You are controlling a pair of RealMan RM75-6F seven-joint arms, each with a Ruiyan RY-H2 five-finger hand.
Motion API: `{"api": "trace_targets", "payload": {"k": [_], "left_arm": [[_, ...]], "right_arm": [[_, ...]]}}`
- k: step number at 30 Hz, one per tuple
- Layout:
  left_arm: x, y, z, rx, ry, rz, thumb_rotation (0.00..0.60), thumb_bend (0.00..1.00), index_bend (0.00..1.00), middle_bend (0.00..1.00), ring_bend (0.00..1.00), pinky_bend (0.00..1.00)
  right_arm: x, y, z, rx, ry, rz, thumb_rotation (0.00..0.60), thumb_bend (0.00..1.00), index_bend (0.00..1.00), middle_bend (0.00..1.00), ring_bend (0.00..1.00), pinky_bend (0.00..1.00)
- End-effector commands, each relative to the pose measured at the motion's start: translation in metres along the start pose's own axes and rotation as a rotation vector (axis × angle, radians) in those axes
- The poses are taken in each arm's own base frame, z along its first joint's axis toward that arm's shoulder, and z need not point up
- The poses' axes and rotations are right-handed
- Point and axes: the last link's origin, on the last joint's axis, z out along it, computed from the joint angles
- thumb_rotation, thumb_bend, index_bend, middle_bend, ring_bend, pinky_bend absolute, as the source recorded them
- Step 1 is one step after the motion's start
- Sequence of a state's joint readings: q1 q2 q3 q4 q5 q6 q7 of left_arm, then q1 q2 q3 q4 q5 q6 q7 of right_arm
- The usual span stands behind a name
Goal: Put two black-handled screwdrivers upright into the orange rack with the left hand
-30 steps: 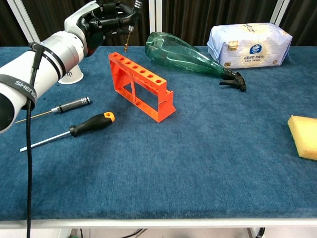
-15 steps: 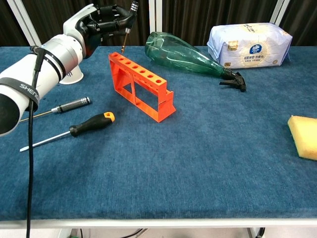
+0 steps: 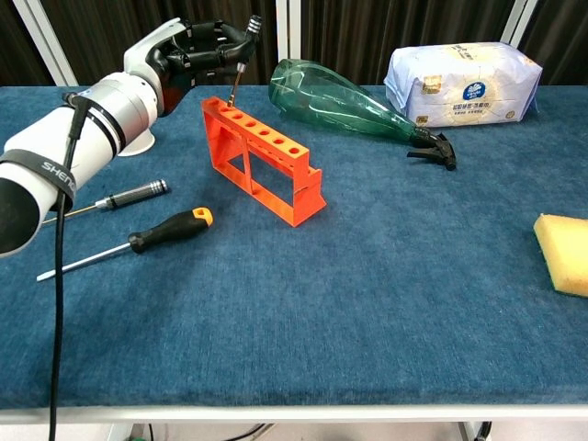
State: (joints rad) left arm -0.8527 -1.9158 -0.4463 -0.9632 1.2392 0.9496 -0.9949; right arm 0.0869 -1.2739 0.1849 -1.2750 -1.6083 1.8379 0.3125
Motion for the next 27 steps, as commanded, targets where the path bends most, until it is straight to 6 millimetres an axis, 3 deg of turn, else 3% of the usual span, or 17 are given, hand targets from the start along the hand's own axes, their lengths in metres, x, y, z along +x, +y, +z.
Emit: {"api": "trace_targets", "payload": {"k": [1,27], "left_arm": [[0.001,-0.001,0.0,0.003,0.003,-0.003,0.6,0.34,0.62,0.23,0.08,0.18],[0.013,-0.009,-0.011,0.027,0.003,-0.029,0.6,0.34,0.59,0.22,0.08,0.18]], "right_arm": [[-0.001,0.0,0.0,0.001,-0.002,0.0,0.6,0.38,0.0,0.0,0.0,0.0],[-0.007,-0.011,0.003,0.022,-0.013,-0.012,0.6,0.38,0.0,0.0,0.0,0.0]]}}
